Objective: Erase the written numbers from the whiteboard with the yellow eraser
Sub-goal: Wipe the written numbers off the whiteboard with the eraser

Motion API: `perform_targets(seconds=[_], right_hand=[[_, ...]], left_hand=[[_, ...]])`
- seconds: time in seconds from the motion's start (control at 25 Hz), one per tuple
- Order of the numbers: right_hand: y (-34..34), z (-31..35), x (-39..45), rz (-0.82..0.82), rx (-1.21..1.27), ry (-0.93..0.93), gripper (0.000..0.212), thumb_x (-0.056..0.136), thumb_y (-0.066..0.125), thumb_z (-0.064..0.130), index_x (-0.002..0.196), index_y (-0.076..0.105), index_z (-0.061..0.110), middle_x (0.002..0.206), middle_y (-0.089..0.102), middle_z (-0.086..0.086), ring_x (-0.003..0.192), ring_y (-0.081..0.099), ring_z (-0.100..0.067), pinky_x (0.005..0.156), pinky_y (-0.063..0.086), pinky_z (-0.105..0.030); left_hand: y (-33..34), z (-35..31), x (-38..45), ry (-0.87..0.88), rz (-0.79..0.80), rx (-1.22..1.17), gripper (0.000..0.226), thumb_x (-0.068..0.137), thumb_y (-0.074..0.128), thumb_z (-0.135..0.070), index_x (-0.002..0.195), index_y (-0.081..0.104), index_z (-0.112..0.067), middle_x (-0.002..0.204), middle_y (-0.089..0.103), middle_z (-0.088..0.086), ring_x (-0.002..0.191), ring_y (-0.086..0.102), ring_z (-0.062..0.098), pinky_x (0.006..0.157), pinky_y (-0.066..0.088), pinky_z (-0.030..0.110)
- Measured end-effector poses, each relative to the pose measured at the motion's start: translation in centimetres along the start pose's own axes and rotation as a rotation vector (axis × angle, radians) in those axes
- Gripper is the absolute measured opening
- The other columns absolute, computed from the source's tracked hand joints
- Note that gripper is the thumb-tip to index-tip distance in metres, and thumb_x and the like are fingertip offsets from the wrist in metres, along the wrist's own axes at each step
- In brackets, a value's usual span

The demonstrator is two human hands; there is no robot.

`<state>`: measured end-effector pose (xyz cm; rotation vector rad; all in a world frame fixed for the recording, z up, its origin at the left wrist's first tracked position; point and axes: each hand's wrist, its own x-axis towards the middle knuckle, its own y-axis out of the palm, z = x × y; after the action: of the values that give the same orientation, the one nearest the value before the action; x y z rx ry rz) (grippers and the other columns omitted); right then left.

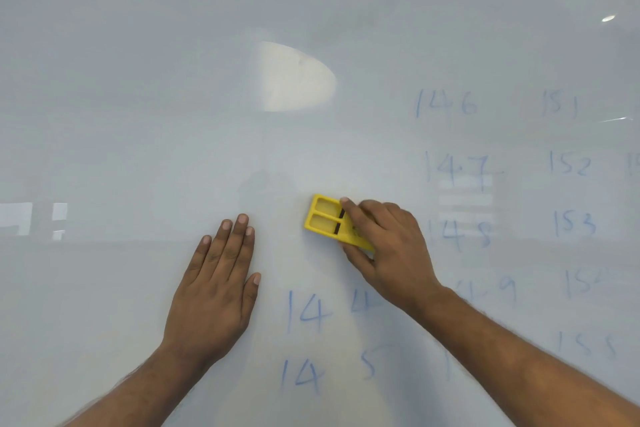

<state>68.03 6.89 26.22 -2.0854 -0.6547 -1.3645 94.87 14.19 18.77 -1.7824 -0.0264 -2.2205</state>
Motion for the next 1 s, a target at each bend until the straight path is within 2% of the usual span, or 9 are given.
perform_targets(seconds=[0.08,0.24,0.4,0.48,0.56,0.72,0.88,1.0], right_hand=[[0.7,1.4,0.2,0.01,0.025,-0.025,0.056,0.088,0.061,0.034,0.139,0.049,0.015,0.114,0.059,-0.006,0.093,0.055,-0.029,0.076,0.045,-0.04],[1.9,3.1,-4.2,0.09,0.043,-0.231,0.051,0.095,0.055,0.035,0.141,0.046,0.015,0.114,0.057,-0.005,0.089,0.052,-0.028,0.075,0.044,-0.038],[1.1,1.0,-8.4,0.216,-0.01,-0.421,0.054,0.087,0.063,0.032,0.137,0.05,0.015,0.112,0.059,-0.003,0.086,0.052,-0.024,0.076,0.045,-0.036],[0.3,-0.6,-8.1,0.219,-0.033,-0.404,0.053,0.085,0.066,0.032,0.134,0.054,0.015,0.11,0.061,-0.003,0.086,0.054,-0.024,0.075,0.045,-0.035],[-0.2,-1.0,-6.7,0.166,-0.021,-0.284,0.05,0.085,0.066,0.031,0.131,0.056,0.015,0.109,0.061,-0.003,0.086,0.056,-0.026,0.074,0.046,-0.036],[1.3,2.3,-4.5,0.09,0.051,-0.142,0.049,0.09,0.059,0.035,0.134,0.053,0.015,0.109,0.059,-0.004,0.088,0.053,-0.027,0.074,0.043,-0.038],[3.1,5.2,-7.4,0.15,0.106,-0.241,0.052,0.087,0.061,0.032,0.136,0.05,0.017,0.111,0.057,-0.002,0.088,0.05,-0.025,0.074,0.042,-0.037],[2.3,3.7,-9.6,0.207,0.072,-0.338,0.052,0.087,0.06,0.031,0.136,0.049,0.018,0.111,0.058,-0.001,0.087,0.052,-0.024,0.075,0.045,-0.037]], left_hand=[[0.0,0.0,-0.2,0.0,0.003,-0.003,0.061,0.103,0.031,-0.032,0.156,0.024,-0.003,0.167,0.02,0.011,0.155,0.018,0.026,0.125,0.018,0.046],[0.2,0.0,-0.7,0.001,0.007,-0.005,0.062,0.102,0.032,-0.032,0.157,0.023,-0.003,0.167,0.019,0.011,0.155,0.018,0.026,0.125,0.019,0.047],[0.1,-0.2,-1.2,-0.008,0.009,0.002,0.061,0.103,0.031,-0.031,0.157,0.022,-0.003,0.168,0.019,0.011,0.155,0.018,0.027,0.125,0.019,0.047],[0.2,-0.4,-1.5,-0.024,0.011,-0.007,0.061,0.103,0.03,-0.031,0.157,0.021,-0.004,0.168,0.018,0.011,0.155,0.017,0.026,0.125,0.018,0.047],[0.2,-0.7,-1.8,-0.042,0.018,-0.01,0.062,0.103,0.029,-0.031,0.158,0.019,-0.004,0.168,0.017,0.01,0.156,0.016,0.026,0.125,0.017,0.047],[0.3,-1.0,-2.4,-0.048,0.029,-0.018,0.062,0.103,0.03,-0.031,0.158,0.02,-0.003,0.168,0.017,0.011,0.156,0.015,0.027,0.125,0.018,0.048],[0.2,-0.6,-3.3,-0.005,0.034,-0.017,0.062,0.103,0.031,-0.032,0.157,0.022,-0.003,0.167,0.019,0.012,0.155,0.017,0.028,0.125,0.019,0.048],[0.3,-0.4,-3.9,0.01,0.044,-0.005,0.062,0.103,0.03,-0.032,0.156,0.023,-0.002,0.167,0.019,0.012,0.155,0.018,0.027,0.125,0.017,0.047]])
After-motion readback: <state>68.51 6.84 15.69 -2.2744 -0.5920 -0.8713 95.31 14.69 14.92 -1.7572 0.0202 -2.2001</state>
